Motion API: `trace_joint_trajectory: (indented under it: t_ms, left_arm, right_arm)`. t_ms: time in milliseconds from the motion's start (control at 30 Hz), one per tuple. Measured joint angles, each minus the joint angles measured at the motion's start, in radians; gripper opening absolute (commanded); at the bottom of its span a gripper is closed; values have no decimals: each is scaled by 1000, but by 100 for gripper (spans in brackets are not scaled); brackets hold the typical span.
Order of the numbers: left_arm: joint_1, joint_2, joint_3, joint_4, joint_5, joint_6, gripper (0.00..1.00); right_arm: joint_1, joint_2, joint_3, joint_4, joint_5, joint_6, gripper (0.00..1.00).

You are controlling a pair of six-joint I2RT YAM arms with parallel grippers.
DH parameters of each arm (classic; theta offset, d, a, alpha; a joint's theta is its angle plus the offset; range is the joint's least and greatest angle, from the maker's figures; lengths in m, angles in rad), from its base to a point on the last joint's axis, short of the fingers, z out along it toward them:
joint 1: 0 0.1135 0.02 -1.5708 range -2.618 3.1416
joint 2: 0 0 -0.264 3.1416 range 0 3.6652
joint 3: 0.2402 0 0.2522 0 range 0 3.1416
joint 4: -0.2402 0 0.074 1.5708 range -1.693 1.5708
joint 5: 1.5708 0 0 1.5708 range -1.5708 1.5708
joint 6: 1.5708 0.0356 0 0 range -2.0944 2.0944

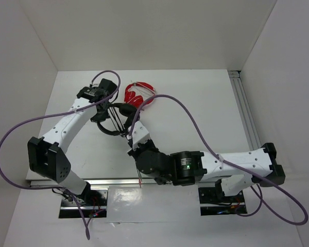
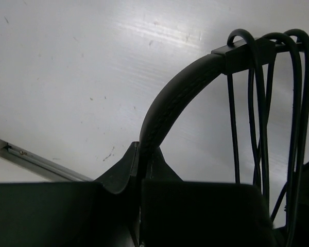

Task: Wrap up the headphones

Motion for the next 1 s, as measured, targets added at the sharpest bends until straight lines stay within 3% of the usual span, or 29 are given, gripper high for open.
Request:
trace_joint_trajectory:
  t_ms: [267,533,767,1000]
  left_arm:
    - [-67,21,-114,-12,50,-20,0]
    - [-225,-165,-252,103,123,48,0]
    - [-552,-342,-262,185,212,55,0]
    - [-681,-369,-163,142,180,30,0]
  right_arm:
    - [-82,69,249,-268,38,-144,0]
    - [-373,41,180,-228,33,-333,0]
    - [-566,-25,110,-122,-187,-502,0]
    - [-739,-29,55,-122,-543,-532,0]
